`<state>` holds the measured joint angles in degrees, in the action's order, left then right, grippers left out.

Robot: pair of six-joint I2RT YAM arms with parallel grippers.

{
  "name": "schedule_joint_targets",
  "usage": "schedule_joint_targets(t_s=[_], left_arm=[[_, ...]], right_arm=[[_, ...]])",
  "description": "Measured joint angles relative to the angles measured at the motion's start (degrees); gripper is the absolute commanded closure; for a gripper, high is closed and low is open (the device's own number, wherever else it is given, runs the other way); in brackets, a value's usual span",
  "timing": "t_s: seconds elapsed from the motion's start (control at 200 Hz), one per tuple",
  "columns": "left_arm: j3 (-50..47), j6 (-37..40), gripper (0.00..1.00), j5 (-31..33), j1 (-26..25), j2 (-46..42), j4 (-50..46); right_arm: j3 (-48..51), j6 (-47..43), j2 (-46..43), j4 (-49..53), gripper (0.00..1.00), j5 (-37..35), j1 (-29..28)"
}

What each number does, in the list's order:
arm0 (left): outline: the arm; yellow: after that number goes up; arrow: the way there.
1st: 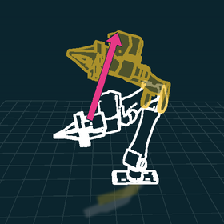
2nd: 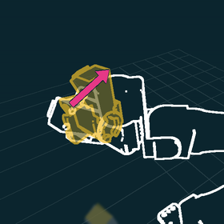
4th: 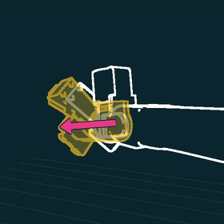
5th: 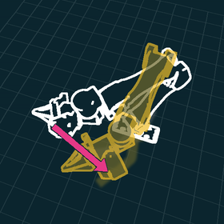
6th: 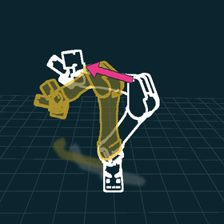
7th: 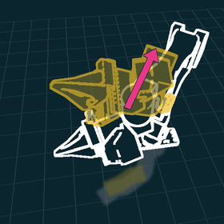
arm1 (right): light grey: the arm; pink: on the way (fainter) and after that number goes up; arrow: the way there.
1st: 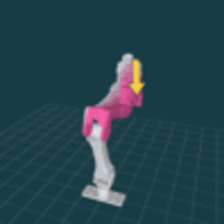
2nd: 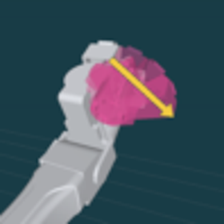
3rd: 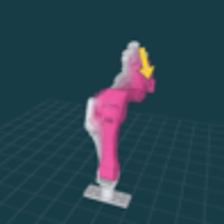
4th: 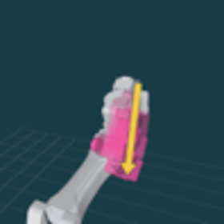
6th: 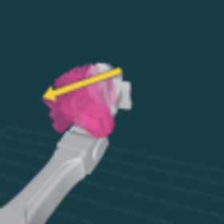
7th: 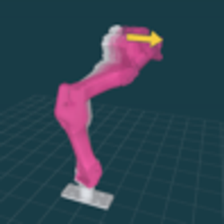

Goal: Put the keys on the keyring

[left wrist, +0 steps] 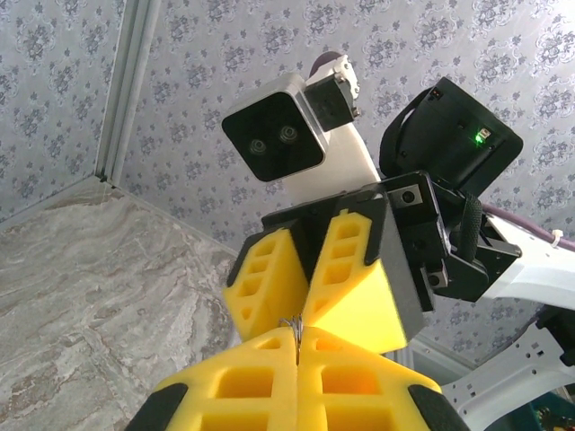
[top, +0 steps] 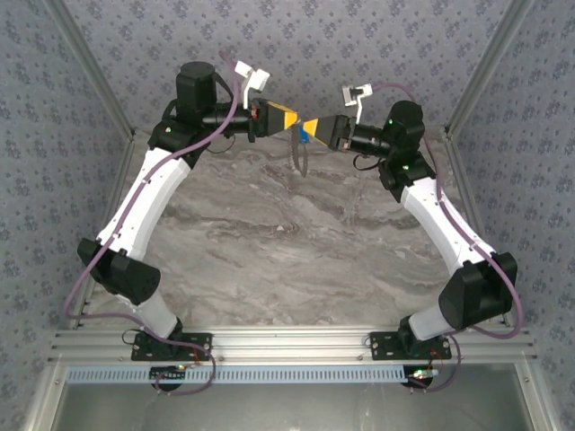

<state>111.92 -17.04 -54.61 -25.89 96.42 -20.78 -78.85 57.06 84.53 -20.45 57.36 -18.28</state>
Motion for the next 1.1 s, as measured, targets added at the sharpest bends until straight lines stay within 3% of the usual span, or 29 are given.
schedule_joint_targets(t_s=[0.095, 1.099], left_arm=[[0.0, 0.0, 1.0, 0.1, 0.0, 0.0, 0.0], [-6.5, -2.2, 1.0, 3.2, 0.2, -3.0, 4.4]], right_arm=[[0.0, 0.4, 0.0, -0.7, 1.0, 0.1, -0.1], [0.3, 0.4, 1.9, -1.0, 1.0, -0.6, -4.2]])
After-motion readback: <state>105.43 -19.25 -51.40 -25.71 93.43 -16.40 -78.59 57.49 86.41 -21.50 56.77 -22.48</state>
